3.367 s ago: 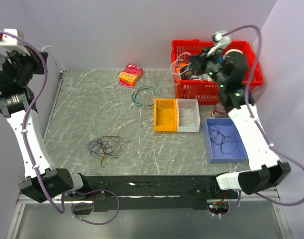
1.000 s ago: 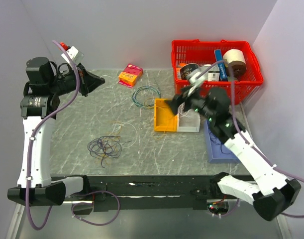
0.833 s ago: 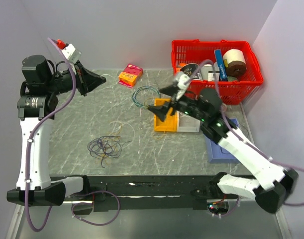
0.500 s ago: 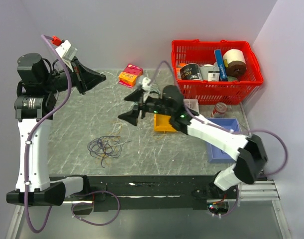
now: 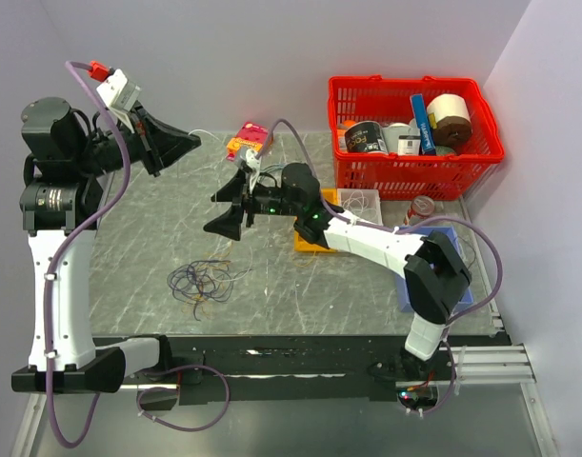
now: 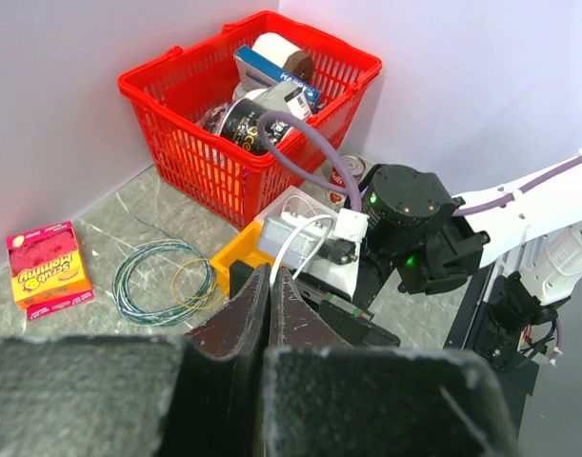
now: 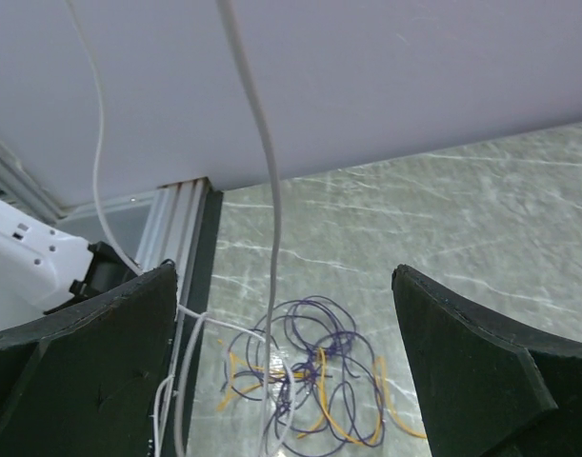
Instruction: Untangle the cables
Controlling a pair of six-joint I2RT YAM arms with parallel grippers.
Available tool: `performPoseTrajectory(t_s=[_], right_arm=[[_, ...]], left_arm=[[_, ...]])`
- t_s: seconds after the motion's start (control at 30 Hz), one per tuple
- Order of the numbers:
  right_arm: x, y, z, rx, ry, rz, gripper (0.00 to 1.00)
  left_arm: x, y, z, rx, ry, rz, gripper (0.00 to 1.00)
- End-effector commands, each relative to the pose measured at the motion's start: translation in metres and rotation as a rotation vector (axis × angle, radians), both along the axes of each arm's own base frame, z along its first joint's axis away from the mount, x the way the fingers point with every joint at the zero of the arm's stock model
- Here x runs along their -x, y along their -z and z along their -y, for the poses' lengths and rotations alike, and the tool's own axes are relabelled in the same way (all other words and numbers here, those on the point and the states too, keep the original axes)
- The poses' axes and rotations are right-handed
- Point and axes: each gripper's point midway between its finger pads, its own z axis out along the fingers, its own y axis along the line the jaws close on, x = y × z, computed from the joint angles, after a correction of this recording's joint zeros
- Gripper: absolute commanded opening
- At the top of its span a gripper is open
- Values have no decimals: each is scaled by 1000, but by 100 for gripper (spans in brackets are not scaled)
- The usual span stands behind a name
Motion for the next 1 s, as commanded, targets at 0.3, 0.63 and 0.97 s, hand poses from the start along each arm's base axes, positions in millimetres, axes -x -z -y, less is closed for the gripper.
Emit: performPoseTrajectory(t_s=[0.3, 0.63, 0.97], right_arm=[[46, -41, -12, -98, -134, 130, 100], [35, -42, 12, -45, -6, 176, 100], [38, -51, 16, -11, 25, 162, 100]], left_arm=[[-6, -13, -2, 1, -25, 58, 1], [-3, -10, -4, -26, -40, 77, 1], [-3, -13, -2, -10, -22, 74, 1]])
